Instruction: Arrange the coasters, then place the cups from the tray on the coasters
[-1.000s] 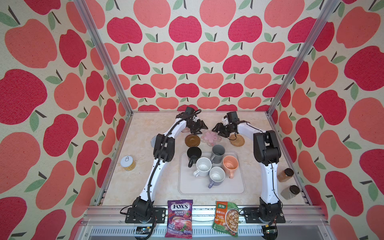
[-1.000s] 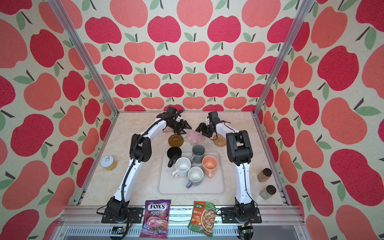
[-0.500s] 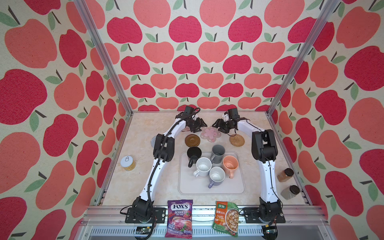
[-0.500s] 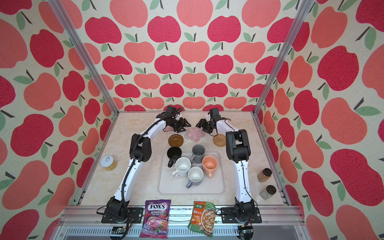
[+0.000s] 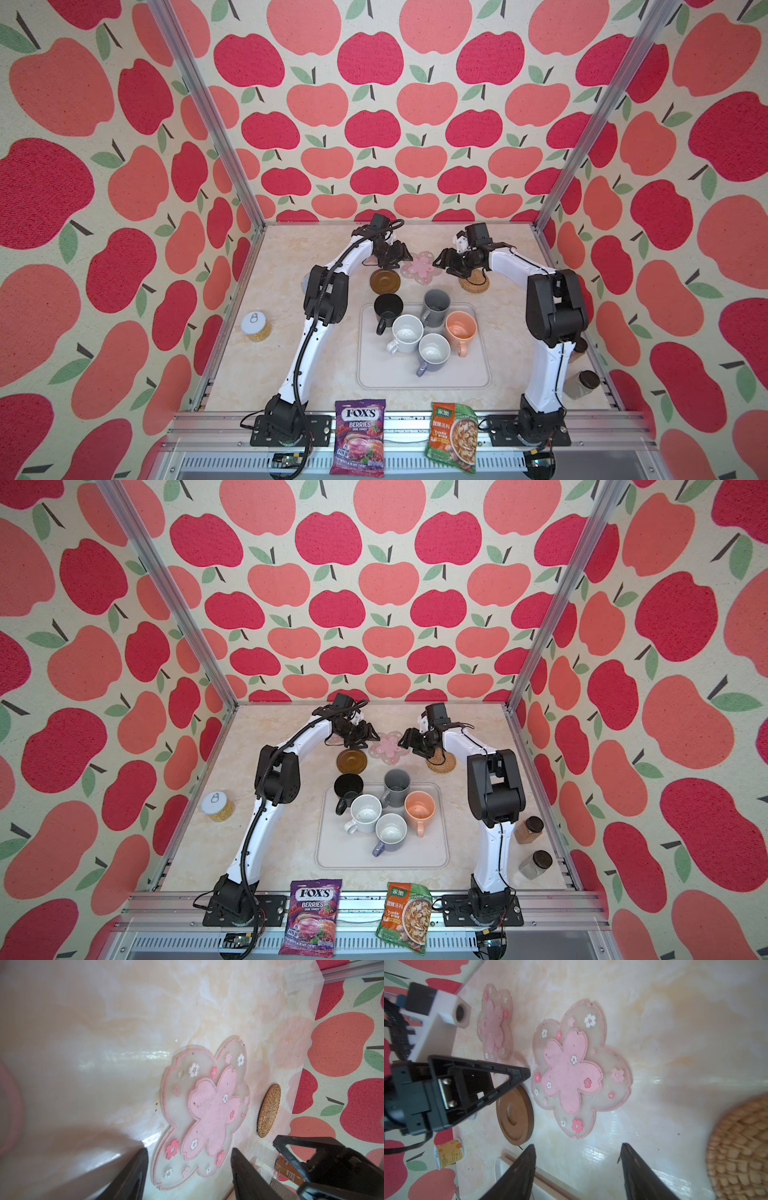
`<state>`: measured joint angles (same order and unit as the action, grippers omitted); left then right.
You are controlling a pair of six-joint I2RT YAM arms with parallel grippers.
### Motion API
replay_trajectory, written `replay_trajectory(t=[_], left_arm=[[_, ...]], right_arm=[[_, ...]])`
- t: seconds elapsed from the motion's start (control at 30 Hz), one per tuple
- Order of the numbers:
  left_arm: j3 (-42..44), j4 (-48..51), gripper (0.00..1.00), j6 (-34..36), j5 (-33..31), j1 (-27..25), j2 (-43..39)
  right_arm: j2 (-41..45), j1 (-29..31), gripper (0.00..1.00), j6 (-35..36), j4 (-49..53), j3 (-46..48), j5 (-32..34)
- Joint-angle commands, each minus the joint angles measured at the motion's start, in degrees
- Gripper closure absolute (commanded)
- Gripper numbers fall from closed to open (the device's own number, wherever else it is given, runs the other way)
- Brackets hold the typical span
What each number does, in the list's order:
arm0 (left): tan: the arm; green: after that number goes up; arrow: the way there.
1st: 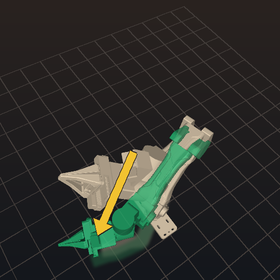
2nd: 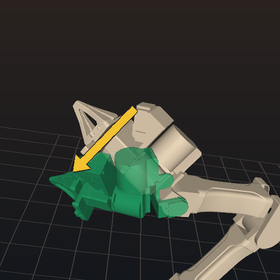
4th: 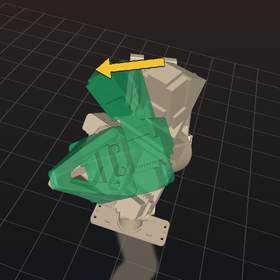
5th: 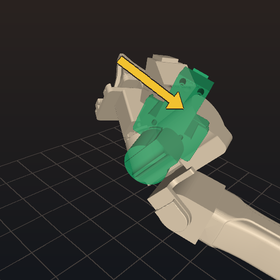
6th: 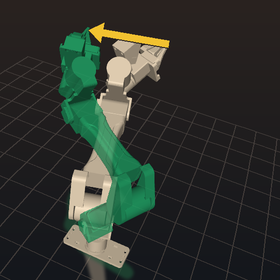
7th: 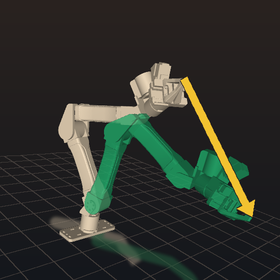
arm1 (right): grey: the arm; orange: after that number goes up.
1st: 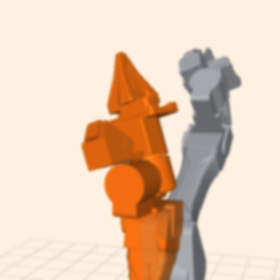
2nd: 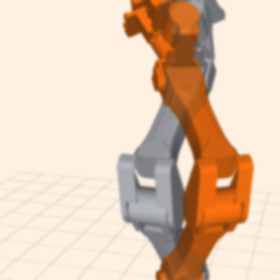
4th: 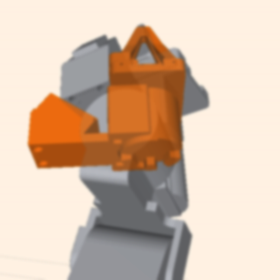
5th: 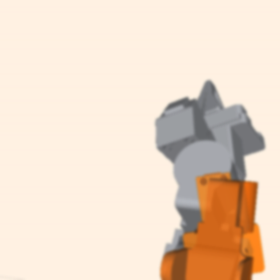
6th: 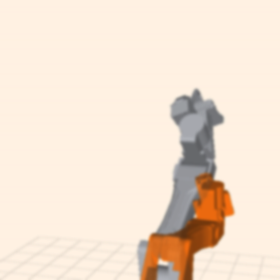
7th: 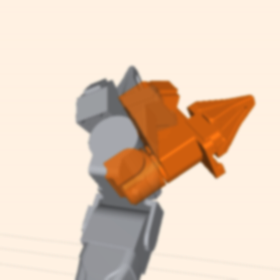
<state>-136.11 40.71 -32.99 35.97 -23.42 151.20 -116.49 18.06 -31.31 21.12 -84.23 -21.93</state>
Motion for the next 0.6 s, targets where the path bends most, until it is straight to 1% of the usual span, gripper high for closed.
replay_trajectory(t=[0.0,0.37,0.57], left_arm=[[1.21,2.45,0.34,1.53,-0.33,-0.57,-0.64],[3.00,2.04,0.35,2.26,2.83,-1.63,-0.68],[4.56,0.43,0.35,1.07,2.79,-1.78,-0.57]], right_arm=[[0.21,1.22,0.33,0.08,0.85,2.81,0.37],[-6.17,1.95,0.33,-2.19,-2.56,-0.19,-0.65],[-10.44,1.80,0.33,-2.14,-3.24,-4.15,-1.06]])
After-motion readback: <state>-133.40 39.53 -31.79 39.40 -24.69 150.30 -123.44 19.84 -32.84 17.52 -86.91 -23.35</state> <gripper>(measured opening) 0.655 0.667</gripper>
